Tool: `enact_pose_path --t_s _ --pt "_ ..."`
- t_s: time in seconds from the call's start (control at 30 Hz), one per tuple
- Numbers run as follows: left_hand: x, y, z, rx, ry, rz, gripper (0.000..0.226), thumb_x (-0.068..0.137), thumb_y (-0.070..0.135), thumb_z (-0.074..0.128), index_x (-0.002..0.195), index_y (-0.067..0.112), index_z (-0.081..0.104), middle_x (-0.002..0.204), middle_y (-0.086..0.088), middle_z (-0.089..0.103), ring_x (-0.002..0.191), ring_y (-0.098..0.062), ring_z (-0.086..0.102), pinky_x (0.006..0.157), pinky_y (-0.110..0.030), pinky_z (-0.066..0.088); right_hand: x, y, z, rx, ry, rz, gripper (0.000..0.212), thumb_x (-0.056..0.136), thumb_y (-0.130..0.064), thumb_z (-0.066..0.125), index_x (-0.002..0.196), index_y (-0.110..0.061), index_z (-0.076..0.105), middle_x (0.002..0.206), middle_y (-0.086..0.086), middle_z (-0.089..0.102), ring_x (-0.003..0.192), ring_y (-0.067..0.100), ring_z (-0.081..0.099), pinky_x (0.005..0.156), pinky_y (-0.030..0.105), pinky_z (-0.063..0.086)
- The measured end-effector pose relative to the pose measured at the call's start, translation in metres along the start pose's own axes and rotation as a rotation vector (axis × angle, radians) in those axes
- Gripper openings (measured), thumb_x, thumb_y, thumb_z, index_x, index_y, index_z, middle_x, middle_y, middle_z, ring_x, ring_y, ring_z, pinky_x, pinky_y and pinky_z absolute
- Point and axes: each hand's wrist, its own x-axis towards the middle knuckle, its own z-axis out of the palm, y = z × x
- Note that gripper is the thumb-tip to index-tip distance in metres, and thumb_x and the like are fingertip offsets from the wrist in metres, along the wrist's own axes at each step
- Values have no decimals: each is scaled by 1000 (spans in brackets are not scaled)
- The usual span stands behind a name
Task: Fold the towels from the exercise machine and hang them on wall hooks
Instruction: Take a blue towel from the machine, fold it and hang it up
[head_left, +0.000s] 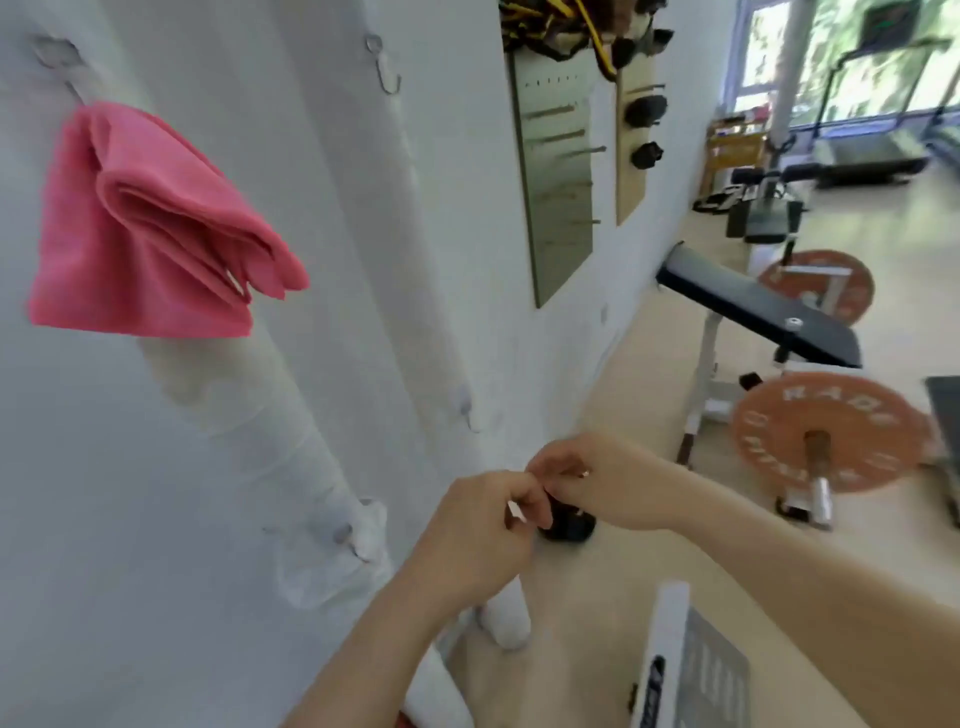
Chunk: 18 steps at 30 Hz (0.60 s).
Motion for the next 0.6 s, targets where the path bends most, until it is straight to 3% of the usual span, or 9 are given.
enact_pose_path --t_s 0.1,0.17,0.23,0.27,0.33,0.4,0.5,0.6 --pt "-20 -11 72 -66 -95 -63 44 77 -3 49 78 40 58 66 21 56 56 8 49 56 -6 36 -60 62 43 2 39 229 34 94 -11 48 123 -22 63 124 -6 61 110 11 57 81 13 37" --pt "-37 -5 118 -155 -149 -92 35 83 3 57 87 38 60 76 16 62 58 7 52 58 -5 38 -111 98 62 61 81 376 34 95 -11 47 126 -22 59 135 -6 52 105 6 56 77 9 40" --pt "-54 10 158 -268 -198 -128 20 85 10 64 86 30 65 74 9 66 59 8 56 58 -5 41 -162 132 71 100 118 512 33 96 -11 46 125 -21 57 140 -4 47 106 7 56 73 5 40" --pt "-60 19 177 -323 -238 -154 15 85 12 66 83 27 67 68 7 68 59 7 58 58 -7 42 -187 147 73 112 137 583 34 96 -12 46 126 -22 56 139 -3 49 107 10 57 75 7 40" --pt "-69 40 211 -401 -324 -175 14 86 14 66 77 24 69 61 4 69 59 -1 61 64 -17 49 -234 177 74 180 195 722 35 94 -15 48 127 -25 56 130 -1 53 87 10 60 74 17 44" --pt "-75 64 245 -426 -370 -156 17 87 10 64 80 25 69 59 2 67 58 -11 61 65 -27 51 -280 207 76 376 283 831 32 92 -15 52 122 -26 59 125 2 57 90 13 59 81 29 51" --pt "-79 103 296 -445 -374 -92 34 85 -2 59 84 31 68 66 6 64 55 -3 53 58 -14 44 -347 238 76 882 489 944 25 91 -13 55 112 -26 62 117 8 63 101 21 61 84 36 55" --pt "-85 155 348 -393 -432 -53 46 83 -9 50 84 33 67 68 14 61 55 3 52 57 -9 40 -419 276 68 1076 707 1000 28 92 -15 58 119 -22 61 117 11 65 108 26 61 76 34 57"
